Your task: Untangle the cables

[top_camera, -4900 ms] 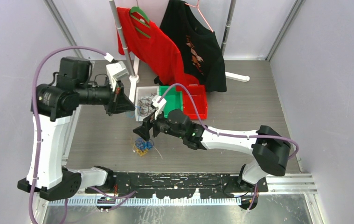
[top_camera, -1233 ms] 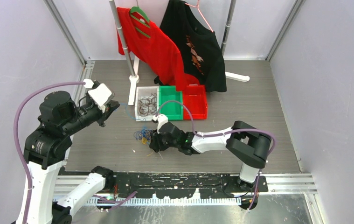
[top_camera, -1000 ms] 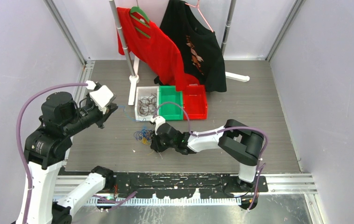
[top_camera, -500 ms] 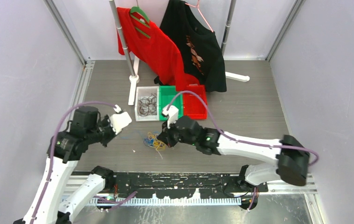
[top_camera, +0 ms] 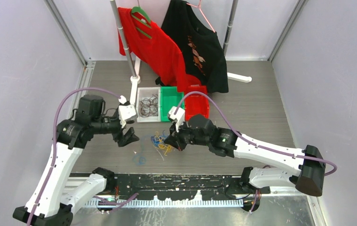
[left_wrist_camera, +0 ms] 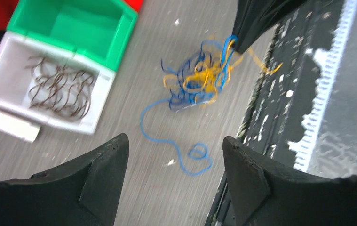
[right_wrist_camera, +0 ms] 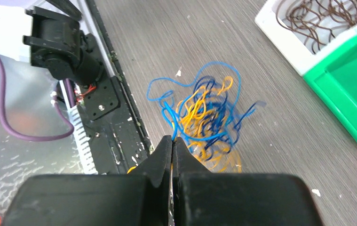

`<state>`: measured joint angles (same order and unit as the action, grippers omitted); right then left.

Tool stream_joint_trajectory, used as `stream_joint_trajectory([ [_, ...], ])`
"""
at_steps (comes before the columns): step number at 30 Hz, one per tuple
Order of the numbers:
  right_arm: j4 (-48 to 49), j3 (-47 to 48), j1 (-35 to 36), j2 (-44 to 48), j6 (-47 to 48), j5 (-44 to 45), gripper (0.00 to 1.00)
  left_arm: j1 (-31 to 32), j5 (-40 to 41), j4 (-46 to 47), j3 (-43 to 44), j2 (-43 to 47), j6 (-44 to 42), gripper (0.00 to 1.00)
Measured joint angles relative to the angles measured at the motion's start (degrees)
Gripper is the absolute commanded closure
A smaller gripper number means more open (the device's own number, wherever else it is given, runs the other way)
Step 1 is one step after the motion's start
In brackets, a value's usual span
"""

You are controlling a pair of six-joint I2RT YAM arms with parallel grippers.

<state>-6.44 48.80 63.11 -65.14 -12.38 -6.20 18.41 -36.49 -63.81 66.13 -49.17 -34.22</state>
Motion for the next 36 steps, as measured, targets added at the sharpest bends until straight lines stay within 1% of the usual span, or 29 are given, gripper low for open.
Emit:
stream_joint_trajectory([
  [4, -0.33, 2.95, -0.33, -1.84, 0.24, -3.58, 0.99, 0.42, -7.87, 4.09, 0.17, -3.17, 3.06, 0.32],
  [8, 2.08, 4.13, -0.74, -3.02, -0.42, -7.17, 0.99, 0.79, -11.93, 6.78, -1.16, -6.47, 4.02, 0.33],
  [12, 4.72, 4.24, -1.57, -3.85, -1.95, -10.97, 0.99, 1.66, -14.67, 9.92, -3.43, -6.60, 5.53, 0.36],
  [14, 5.84, 4.81, -2.19, -4.79, -2.93, -12.57, 0.99, 2.75, -15.69, 11.26, -3.43, -6.51, 6.25, 0.39],
  [16, 6.84, 6.12, -3.06, -6.43, -4.24, -14.45, 0.99, 4.83, -16.37, 12.35, -3.43, -6.29, 7.06, 0.47],
  [18, 7.85, 7.37, -3.93, -8.07, -5.64, -16.09, 0.99, 7.23, -16.31, 12.94, -3.43, -6.05, 7.26, 0.56],
  [21, 9.64, 8.00, -5.29, -9.64, -7.69, -18.27, 0.99, 9.88, -14.73, 13.38, -3.45, -5.44, 6.58, 0.76],
  [22, 9.66, 7.98, -5.62, -9.70, -8.37, -19.21, 0.99, 10.12, -13.73, 13.55, -3.48, -5.22, 6.34, 0.81],
  [23, 9.73, 7.98, -5.79, -9.70, -8.68, -19.37, 0.99, 10.16, -12.87, 13.62, -3.48, -5.03, 6.21, 0.84],
  [25, 9.86, 7.85, -6.19, -9.70, -8.83, -19.26, 0.99, 10.21, -11.78, 13.55, -3.48, -4.55, 6.12, 0.86],
  [32, 10.10, 5.55, -7.41, -7.52, -9.03, -19.61, 0.93, 10.45, -8.46, 13.14, -3.48, -1.92, 5.62, 0.84],
  [33, 10.08, 5.40, -7.50, -7.21, -9.05, -19.67, 0.92, 10.45, -8.41, 13.00, -3.45, -1.57, 5.75, 0.85],
  [36, 10.08, 5.38, -7.76, -6.86, -9.25, -20.09, 0.87, 10.47, -8.20, 12.59, -3.04, -1.46, 6.51, 0.94],
])
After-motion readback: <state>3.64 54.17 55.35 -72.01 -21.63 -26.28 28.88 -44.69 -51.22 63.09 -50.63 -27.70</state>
